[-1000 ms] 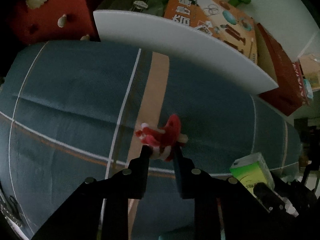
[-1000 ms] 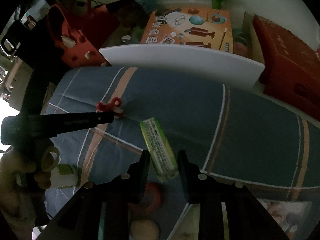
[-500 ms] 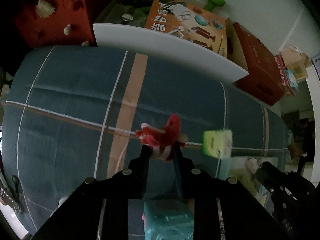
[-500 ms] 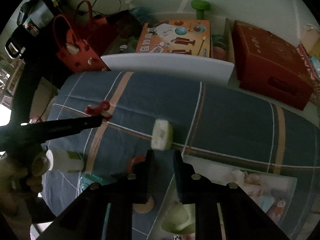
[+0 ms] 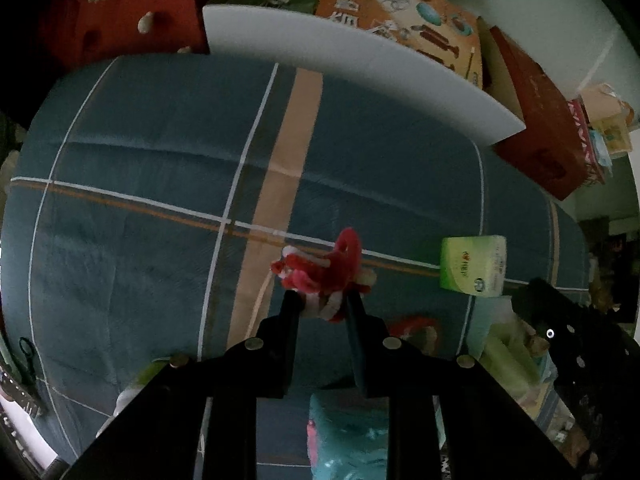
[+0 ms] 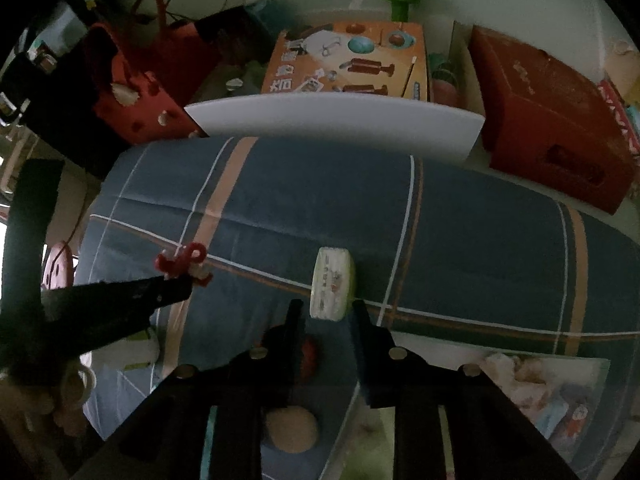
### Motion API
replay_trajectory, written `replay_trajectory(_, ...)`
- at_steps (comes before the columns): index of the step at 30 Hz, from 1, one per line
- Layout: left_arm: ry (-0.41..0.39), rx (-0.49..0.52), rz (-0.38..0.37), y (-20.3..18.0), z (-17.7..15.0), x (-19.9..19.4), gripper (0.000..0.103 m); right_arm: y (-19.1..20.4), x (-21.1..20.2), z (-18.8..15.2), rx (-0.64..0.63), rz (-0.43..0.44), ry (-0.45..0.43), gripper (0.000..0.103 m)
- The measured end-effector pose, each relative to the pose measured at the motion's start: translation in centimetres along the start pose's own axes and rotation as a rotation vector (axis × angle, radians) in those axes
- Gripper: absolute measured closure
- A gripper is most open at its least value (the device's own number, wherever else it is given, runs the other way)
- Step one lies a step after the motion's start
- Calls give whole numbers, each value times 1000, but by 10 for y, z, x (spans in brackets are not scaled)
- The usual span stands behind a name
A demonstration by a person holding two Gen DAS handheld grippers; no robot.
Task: Organize soft objects
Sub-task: 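Carry the green packet and red clip over the white tray with both tools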
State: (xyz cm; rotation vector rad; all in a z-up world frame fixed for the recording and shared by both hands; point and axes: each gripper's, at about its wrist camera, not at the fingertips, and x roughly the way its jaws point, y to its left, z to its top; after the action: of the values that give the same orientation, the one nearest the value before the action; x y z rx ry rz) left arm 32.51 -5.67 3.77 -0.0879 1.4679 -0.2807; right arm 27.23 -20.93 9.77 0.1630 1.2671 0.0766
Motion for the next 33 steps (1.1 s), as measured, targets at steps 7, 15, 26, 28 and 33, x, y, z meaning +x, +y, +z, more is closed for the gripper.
replay_trajectory(7,13,5,-6,10,2,10,79,5,24,7,-14,-48,14,64)
replay_trajectory(15,31,5,-9,13,3,19,79,3,40,8,4,-48,32,78)
replay_trajectory(26,0,22,-22,-13,-16,-10,79,-6,-29,-8,0,-35,-37,79)
replay_trajectory(28,-11,35,-29,-22,-21,-20,79,-12,-50,-15,-4,-53,-56,79)
replay_trajectory(33,-40,80,-49,-55,-39,-48,79,-38,-102,-39,26,-89,-92,79)
